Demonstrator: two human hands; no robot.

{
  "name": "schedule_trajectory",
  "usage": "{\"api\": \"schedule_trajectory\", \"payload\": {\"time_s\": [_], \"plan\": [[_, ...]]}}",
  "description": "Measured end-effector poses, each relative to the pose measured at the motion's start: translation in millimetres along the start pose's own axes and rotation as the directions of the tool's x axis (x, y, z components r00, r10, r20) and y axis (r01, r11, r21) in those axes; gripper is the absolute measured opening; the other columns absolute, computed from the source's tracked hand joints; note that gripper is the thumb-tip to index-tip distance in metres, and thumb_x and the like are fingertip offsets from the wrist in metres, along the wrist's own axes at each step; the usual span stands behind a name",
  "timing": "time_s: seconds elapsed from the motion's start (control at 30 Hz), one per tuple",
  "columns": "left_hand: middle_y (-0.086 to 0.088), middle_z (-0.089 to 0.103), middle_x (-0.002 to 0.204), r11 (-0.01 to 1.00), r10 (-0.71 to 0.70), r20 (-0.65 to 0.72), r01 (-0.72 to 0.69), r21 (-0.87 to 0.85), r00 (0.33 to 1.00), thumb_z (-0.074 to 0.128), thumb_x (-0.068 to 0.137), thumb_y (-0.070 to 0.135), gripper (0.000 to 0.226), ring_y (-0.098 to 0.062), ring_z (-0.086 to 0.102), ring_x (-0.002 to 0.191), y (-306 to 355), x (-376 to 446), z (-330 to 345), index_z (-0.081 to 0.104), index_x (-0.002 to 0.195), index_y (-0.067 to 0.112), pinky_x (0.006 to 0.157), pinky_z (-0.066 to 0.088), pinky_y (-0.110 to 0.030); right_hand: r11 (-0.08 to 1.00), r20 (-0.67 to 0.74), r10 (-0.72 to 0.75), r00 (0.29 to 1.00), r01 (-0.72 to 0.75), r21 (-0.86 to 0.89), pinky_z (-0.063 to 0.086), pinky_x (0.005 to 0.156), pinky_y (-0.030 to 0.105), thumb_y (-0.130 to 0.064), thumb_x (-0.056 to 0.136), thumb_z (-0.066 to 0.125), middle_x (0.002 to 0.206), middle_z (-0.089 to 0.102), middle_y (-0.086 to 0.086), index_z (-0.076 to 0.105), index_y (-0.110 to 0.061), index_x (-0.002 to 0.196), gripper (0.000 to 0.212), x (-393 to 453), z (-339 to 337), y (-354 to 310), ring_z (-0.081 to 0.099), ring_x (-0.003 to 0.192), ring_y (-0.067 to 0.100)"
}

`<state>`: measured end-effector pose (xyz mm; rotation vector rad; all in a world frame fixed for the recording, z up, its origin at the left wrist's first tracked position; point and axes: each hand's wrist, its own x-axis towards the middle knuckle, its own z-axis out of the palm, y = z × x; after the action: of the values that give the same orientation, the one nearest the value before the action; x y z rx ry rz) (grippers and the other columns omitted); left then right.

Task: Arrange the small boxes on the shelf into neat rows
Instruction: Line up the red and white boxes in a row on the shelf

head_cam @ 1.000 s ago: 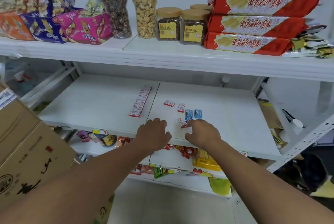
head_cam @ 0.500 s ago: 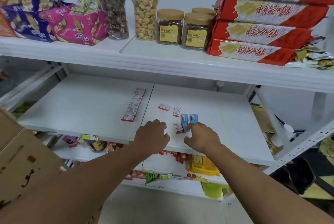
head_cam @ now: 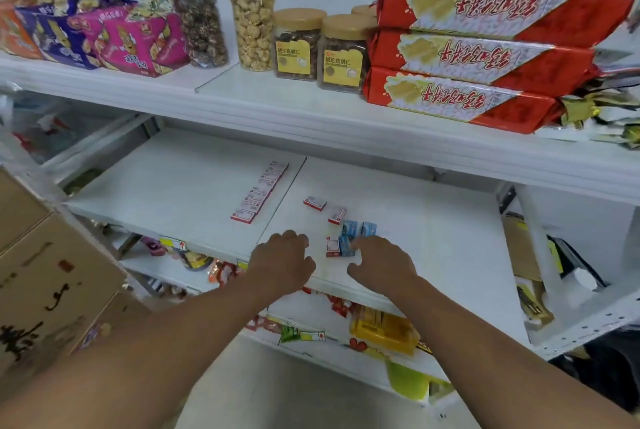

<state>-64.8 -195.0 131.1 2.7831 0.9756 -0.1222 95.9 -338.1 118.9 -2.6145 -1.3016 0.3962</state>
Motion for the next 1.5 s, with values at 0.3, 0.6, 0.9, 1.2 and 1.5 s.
{"api": "schedule_trajectory", "payload": {"time_s": [0.3,0.6,0.9,1.2,1.5], "plan": [[-0.002,0.058,0.140,0.996,-0.081,0.025,0.080,0.024,0.996,0.048,0.104,0.047,0.053,-0.026,0.056,0.126,44.0,-9.4,18.9,0.051,0.151,0.024,0.097,0.053,-0.043,0.998,0.020,-0.068,0.997,0.068,0.007,0.052,0.082,0.033,-0.048,0.090,0.066,0.131,0.065,-0.004,0.058,-0.036,0.139,0.051,14.0,-7.5,41.1,0.066,0.109,0.020],[-0.002,0.060,0.134,0.994,-0.106,0.059,0.104,0.043,0.993,0.047,0.103,0.047,0.049,-0.026,0.059,0.120,33.4,23.1,21.0,0.054,0.145,0.022,0.095,0.056,-0.045,0.988,0.041,-0.136,0.990,0.139,-0.066,0.062,0.082,0.037,-0.047,0.092,0.071,0.115,0.068,-0.002,0.062,-0.030,0.129,0.042,57.7,-8.8,34.0,0.067,0.098,0.019],[0.003,0.060,0.137,0.998,-0.052,0.062,0.054,-0.034,0.997,0.049,0.104,0.044,0.046,-0.021,0.059,0.120,-1.8,83.7,32.7,0.054,0.145,0.025,0.097,0.056,-0.040,0.994,0.032,-0.105,0.994,0.104,0.023,0.058,0.089,0.036,-0.033,0.090,0.074,0.139,0.064,-0.003,0.059,-0.037,0.141,0.053,109.2,1.9,14.7,0.068,0.110,0.020],[-0.001,0.057,0.142,0.998,-0.058,0.110,0.062,-0.032,0.992,0.057,0.100,0.026,0.049,-0.026,0.057,0.128,-42.0,145.5,53.4,0.052,0.148,0.021,0.102,0.055,-0.045,0.993,0.126,-0.099,0.987,0.106,-0.056,0.050,0.096,0.035,-0.022,0.100,0.057,0.139,0.055,0.000,0.053,-0.035,0.146,0.048,180.6,20.8,33.8,0.059,0.121,0.023],[-0.003,0.052,0.149,1.000,-0.016,-0.029,0.016,-0.005,0.999,0.065,0.093,0.012,0.067,-0.028,0.051,0.136,-55.9,236.6,94.7,0.043,0.155,0.023,0.103,0.053,-0.047,0.957,0.230,-0.238,0.944,0.269,-0.111,0.043,0.107,0.035,-0.003,0.095,0.060,0.150,0.049,0.000,0.049,-0.032,0.151,0.064,260.2,45.8,53.7,0.048,0.136,0.021]]}}
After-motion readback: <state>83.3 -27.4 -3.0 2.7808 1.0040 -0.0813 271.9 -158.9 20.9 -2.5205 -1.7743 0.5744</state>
